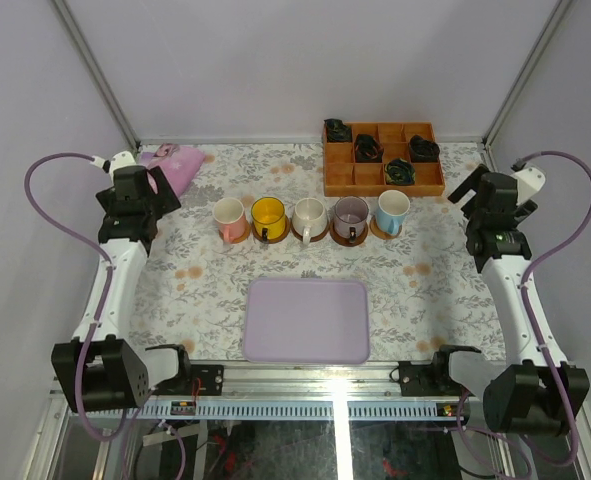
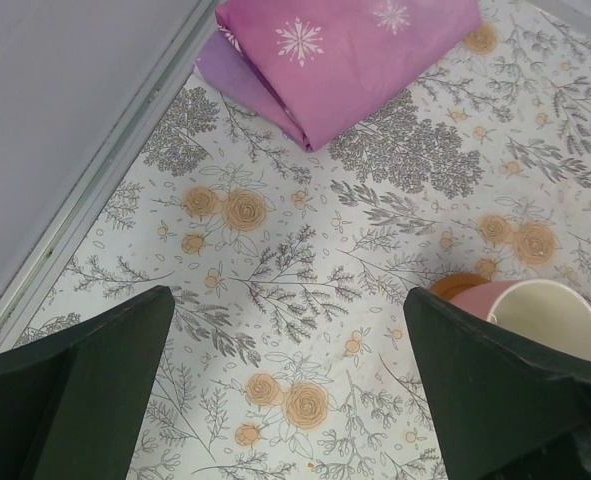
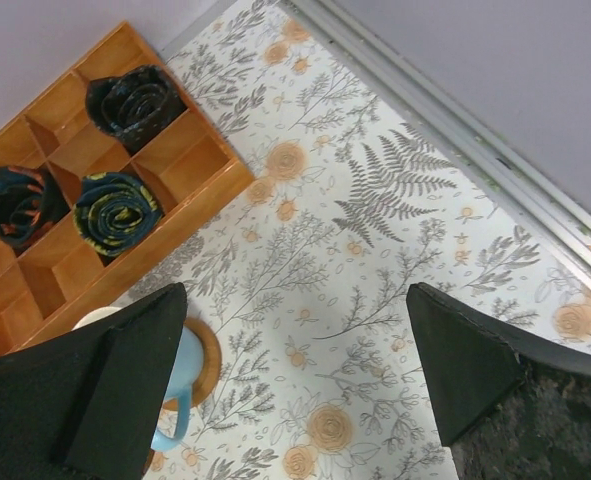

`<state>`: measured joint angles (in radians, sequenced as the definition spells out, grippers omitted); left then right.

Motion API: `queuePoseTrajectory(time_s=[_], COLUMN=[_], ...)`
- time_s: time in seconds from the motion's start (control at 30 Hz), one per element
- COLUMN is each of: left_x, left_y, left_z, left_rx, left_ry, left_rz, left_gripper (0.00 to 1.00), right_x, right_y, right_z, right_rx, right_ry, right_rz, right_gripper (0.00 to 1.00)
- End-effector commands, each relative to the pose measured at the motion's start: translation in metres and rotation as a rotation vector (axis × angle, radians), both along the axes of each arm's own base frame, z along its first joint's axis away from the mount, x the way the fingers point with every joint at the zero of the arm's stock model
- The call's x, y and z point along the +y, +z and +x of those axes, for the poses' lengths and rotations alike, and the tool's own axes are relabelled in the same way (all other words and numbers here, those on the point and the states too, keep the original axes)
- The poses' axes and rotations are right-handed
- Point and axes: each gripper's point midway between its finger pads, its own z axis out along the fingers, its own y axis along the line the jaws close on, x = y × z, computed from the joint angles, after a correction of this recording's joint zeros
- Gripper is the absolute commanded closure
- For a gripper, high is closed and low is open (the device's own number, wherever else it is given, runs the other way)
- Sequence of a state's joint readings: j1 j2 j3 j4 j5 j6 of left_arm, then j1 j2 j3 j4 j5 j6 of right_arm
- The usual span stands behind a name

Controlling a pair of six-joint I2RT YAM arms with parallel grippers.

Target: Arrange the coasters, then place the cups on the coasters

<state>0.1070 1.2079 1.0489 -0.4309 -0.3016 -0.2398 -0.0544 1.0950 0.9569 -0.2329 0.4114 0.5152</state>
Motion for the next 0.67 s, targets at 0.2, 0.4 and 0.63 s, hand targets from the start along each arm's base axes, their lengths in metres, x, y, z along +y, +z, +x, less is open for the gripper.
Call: queuePoseTrajectory(time_s=[0.2, 0.4, 0.63], left_x=[0.001, 0.01, 0.015], left_y=[0.031, 0.03, 0.027], left_z=[-0.012, -0.018, -0.024], left_rx=[-0.144, -0.135, -0.142], left_ry=[0.0, 0.051, 0.082], left_rz=[0.02, 0.045, 0.058], left_gripper=[0.0, 0.0, 0.0], right_x=[-0.019, -0.018, -0.017], right_y=[0.012, 0.01, 0.008], right_z=[-0.012, -0.009, -0.009], right_rx=[-0.034, -0.028, -0.024], right_ry=[-0.087, -0.082, -0.068], right_rz=[-0.082, -0.079, -0.084], right_gripper=[0.01, 0.01, 0.01])
